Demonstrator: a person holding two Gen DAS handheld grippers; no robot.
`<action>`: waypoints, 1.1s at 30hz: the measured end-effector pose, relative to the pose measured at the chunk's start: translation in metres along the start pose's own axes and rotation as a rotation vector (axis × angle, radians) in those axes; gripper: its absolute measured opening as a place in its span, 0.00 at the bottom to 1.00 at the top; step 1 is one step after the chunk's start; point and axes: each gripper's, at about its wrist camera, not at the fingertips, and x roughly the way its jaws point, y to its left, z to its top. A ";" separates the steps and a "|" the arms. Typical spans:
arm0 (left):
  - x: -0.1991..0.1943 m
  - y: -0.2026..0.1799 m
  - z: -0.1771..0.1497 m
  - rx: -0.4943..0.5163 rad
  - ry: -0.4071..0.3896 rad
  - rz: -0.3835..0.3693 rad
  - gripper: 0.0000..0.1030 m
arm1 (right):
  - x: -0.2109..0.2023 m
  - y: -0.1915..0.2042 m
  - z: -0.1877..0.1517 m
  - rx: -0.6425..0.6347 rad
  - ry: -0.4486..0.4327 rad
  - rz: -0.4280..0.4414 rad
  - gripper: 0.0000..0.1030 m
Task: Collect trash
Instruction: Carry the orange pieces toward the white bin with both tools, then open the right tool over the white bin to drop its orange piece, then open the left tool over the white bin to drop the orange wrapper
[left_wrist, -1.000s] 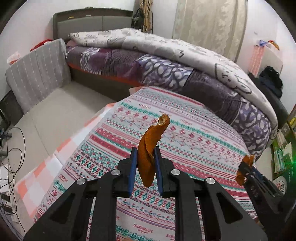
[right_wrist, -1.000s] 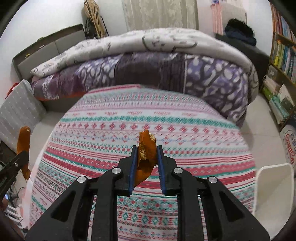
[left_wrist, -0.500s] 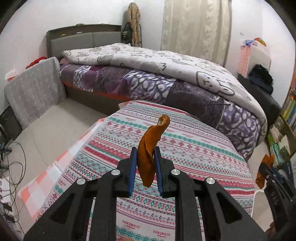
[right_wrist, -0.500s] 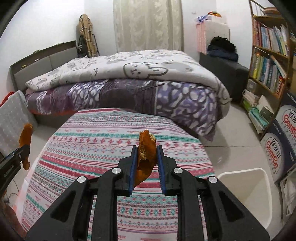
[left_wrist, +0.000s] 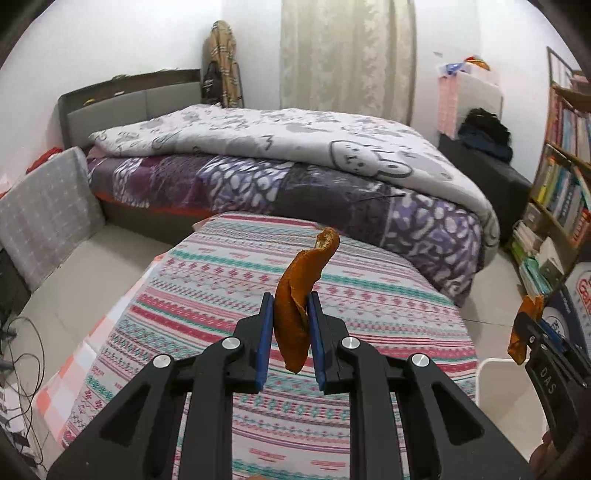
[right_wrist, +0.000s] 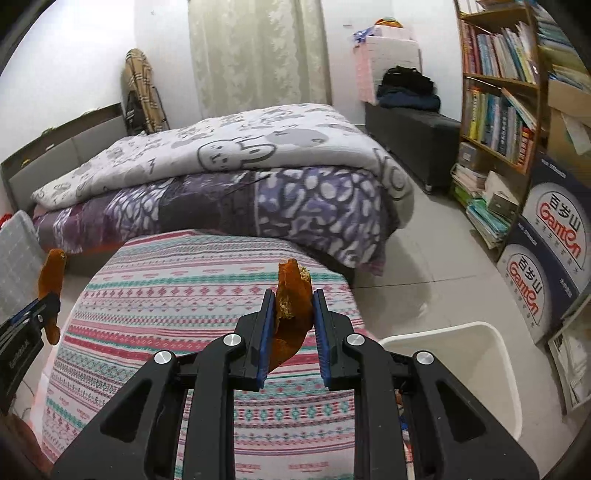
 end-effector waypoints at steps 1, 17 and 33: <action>-0.002 -0.008 0.000 0.010 -0.004 -0.009 0.18 | -0.001 -0.004 0.001 0.003 -0.002 -0.005 0.19; -0.021 -0.101 -0.015 0.136 -0.017 -0.113 0.18 | -0.014 -0.086 0.005 0.084 0.024 -0.116 0.19; -0.021 -0.190 -0.041 0.207 0.096 -0.312 0.19 | -0.036 -0.166 -0.002 0.193 0.021 -0.267 0.48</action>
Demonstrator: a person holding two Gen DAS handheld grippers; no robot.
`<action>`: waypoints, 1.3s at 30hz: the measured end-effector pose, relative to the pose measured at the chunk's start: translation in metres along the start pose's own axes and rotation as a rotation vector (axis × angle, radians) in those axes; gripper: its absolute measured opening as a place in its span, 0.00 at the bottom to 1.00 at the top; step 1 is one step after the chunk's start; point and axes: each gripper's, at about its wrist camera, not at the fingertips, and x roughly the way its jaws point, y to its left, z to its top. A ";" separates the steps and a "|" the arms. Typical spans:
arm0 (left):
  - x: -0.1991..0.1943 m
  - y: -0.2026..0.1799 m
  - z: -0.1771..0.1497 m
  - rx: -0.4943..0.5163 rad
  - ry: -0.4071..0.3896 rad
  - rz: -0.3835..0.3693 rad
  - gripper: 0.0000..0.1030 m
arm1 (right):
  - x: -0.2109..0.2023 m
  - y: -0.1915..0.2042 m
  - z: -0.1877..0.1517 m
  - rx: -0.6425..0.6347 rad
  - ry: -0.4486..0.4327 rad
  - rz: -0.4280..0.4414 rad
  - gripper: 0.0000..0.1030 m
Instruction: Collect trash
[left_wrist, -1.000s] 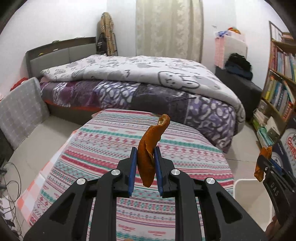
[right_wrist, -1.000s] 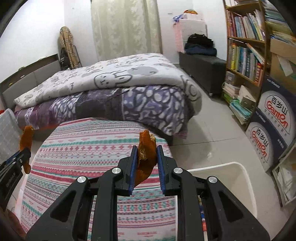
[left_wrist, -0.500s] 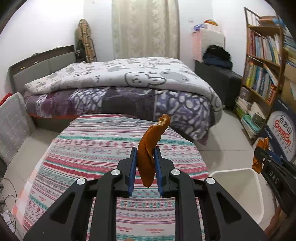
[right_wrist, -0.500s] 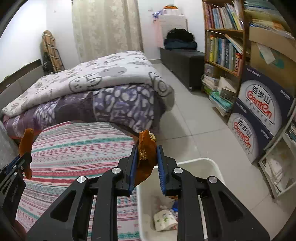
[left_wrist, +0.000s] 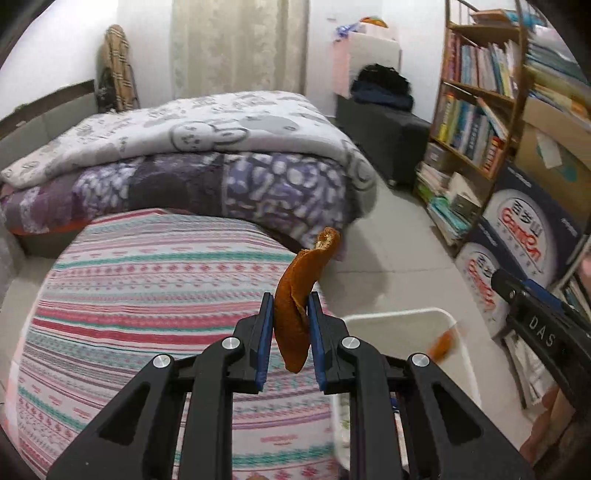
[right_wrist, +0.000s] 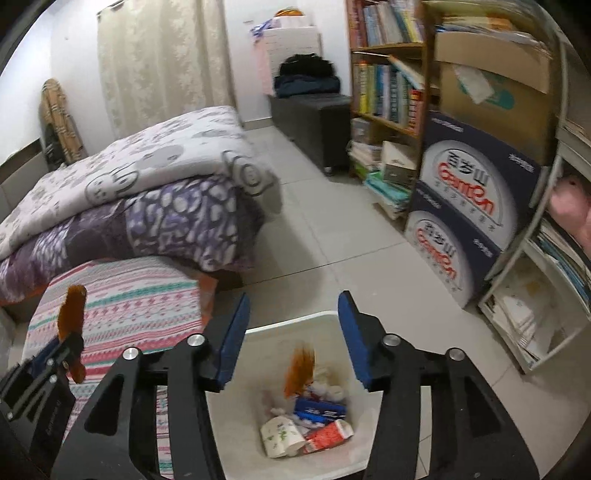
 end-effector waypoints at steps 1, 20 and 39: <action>0.002 -0.005 -0.001 0.002 0.011 -0.022 0.19 | 0.000 -0.005 0.001 0.009 -0.003 -0.008 0.53; -0.011 -0.008 -0.001 0.008 -0.017 -0.052 0.52 | -0.034 -0.016 0.000 0.057 -0.144 -0.112 0.93; -0.070 0.082 -0.012 -0.110 -0.247 0.306 0.93 | -0.060 0.069 -0.041 -0.046 -0.213 -0.031 0.93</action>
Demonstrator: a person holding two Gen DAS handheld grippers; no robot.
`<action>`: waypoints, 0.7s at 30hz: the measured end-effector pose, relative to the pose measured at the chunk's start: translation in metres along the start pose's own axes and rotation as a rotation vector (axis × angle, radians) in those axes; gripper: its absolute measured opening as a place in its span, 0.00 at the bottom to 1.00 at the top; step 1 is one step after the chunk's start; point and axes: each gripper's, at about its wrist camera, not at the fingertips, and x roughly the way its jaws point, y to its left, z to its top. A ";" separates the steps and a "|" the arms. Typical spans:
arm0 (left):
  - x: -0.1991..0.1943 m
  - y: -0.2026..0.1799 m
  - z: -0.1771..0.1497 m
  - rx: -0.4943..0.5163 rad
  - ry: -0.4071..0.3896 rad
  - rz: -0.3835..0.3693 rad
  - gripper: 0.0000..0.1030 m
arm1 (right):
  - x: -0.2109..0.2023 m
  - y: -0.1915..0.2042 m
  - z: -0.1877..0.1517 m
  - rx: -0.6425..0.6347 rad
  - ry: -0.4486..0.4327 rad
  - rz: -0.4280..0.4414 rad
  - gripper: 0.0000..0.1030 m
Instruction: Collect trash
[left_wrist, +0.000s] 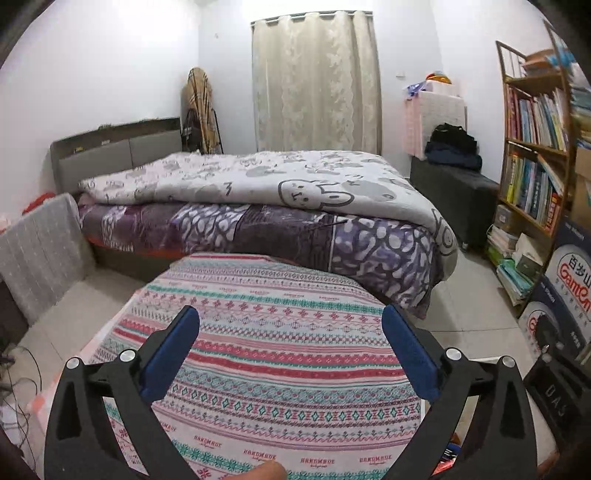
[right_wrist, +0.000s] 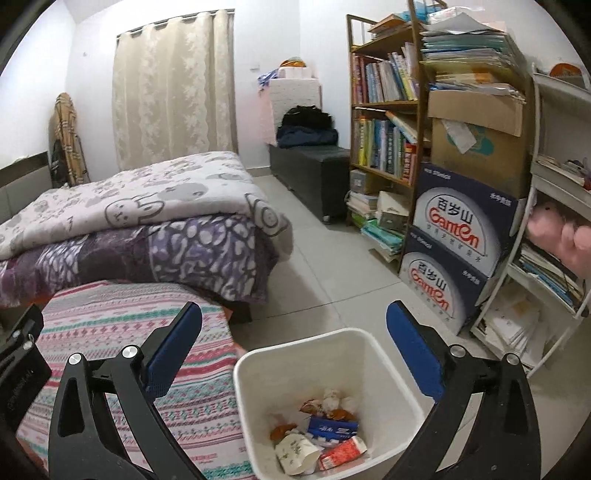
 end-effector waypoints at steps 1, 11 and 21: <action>0.001 0.005 0.000 -0.007 0.014 -0.004 0.93 | 0.000 0.003 -0.001 -0.005 0.002 0.006 0.93; 0.003 0.020 -0.006 -0.001 0.063 0.008 0.93 | -0.005 0.013 -0.005 -0.006 -0.013 0.053 0.93; 0.007 0.016 -0.009 0.013 0.076 0.010 0.93 | -0.003 0.015 -0.007 -0.003 0.006 0.070 0.93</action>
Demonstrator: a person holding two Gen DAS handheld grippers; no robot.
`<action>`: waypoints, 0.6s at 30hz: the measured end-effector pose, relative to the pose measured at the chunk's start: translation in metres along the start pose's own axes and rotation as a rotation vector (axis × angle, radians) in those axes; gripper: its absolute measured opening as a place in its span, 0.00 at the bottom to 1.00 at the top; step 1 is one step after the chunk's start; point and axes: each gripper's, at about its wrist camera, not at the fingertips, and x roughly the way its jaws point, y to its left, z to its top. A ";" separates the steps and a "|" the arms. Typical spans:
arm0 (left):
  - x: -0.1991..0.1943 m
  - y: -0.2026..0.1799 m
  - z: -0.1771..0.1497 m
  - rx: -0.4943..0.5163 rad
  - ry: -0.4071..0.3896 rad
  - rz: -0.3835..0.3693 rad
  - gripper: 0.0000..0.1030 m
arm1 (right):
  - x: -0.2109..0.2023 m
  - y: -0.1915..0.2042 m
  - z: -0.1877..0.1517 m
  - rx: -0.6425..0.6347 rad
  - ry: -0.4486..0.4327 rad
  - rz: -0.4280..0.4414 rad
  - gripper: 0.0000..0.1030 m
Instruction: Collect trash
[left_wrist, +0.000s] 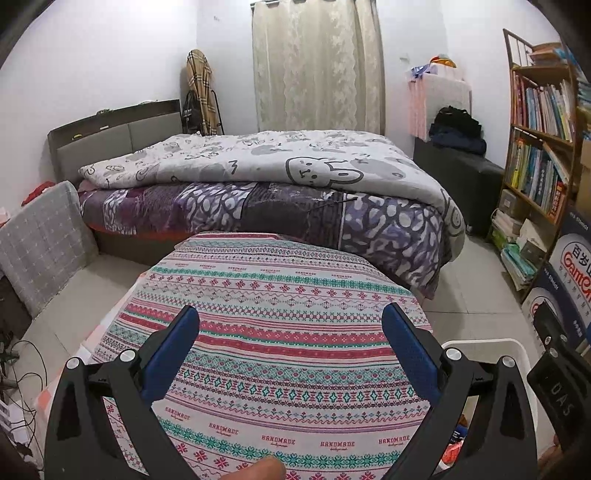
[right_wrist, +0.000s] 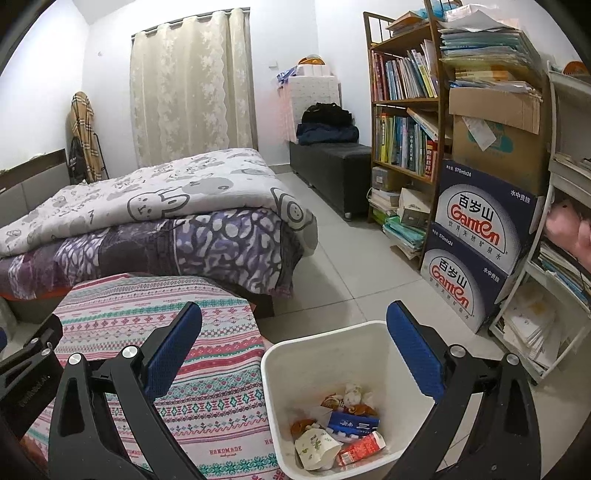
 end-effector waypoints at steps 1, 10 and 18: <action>0.000 0.000 0.000 0.001 0.001 0.000 0.93 | 0.000 0.000 0.000 -0.001 0.001 0.000 0.93; 0.002 -0.007 -0.001 0.012 0.004 -0.007 0.93 | 0.002 -0.003 -0.004 -0.007 0.012 -0.001 0.93; 0.005 -0.011 -0.002 0.016 0.011 -0.014 0.93 | 0.006 -0.009 -0.005 -0.010 0.027 -0.006 0.93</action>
